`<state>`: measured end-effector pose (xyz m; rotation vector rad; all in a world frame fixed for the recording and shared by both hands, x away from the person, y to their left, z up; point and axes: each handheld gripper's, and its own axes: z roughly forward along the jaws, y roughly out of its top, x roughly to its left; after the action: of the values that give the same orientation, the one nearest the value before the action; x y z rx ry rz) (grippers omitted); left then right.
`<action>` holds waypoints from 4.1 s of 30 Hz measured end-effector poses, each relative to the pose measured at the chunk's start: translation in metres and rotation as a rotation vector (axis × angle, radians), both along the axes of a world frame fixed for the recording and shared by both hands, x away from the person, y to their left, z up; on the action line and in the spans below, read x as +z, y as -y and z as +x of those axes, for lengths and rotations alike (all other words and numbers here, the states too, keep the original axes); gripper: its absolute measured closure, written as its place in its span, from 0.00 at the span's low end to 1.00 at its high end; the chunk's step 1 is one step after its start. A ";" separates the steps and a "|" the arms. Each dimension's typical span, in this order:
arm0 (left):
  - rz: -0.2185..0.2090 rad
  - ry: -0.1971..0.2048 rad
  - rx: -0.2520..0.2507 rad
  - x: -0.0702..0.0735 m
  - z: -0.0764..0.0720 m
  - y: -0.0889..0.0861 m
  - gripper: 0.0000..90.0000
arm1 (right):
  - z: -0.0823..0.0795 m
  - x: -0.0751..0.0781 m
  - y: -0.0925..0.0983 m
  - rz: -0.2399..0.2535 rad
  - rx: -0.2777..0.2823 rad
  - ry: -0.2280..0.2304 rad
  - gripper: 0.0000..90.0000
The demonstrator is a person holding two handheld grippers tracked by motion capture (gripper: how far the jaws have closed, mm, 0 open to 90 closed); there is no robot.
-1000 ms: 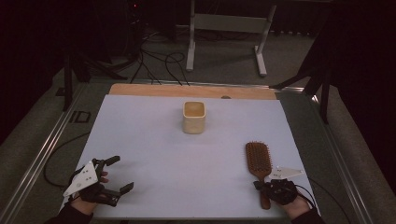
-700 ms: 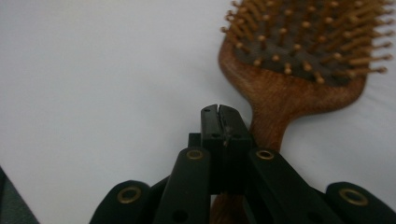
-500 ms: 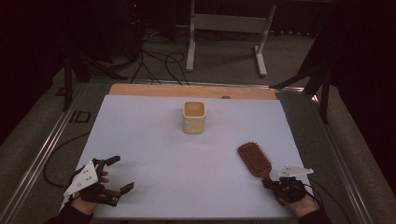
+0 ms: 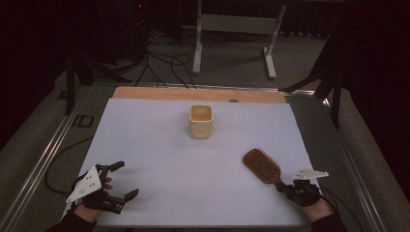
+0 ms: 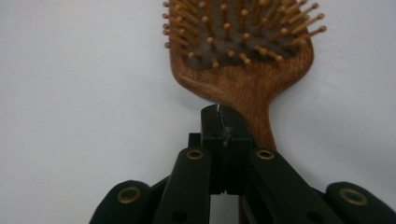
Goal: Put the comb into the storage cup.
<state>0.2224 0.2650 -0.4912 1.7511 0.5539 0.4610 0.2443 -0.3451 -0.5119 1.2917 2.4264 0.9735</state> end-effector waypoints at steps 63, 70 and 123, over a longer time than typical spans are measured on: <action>-0.002 -0.008 -0.003 0.000 0.001 0.000 0.00 | 0.038 0.051 -0.001 -0.220 0.254 -0.135 0.16; -0.002 -0.008 -0.004 0.000 0.001 0.000 0.00 | 0.046 0.049 -0.005 -0.232 0.253 -0.156 0.16; -0.005 -0.011 -0.007 -0.001 0.001 0.000 0.00 | 0.061 0.027 -0.036 -0.536 0.264 -0.304 0.77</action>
<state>0.2234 0.2651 -0.4919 1.7508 0.5563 0.4450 0.3049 -0.3087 -0.4853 0.9966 2.8578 0.1356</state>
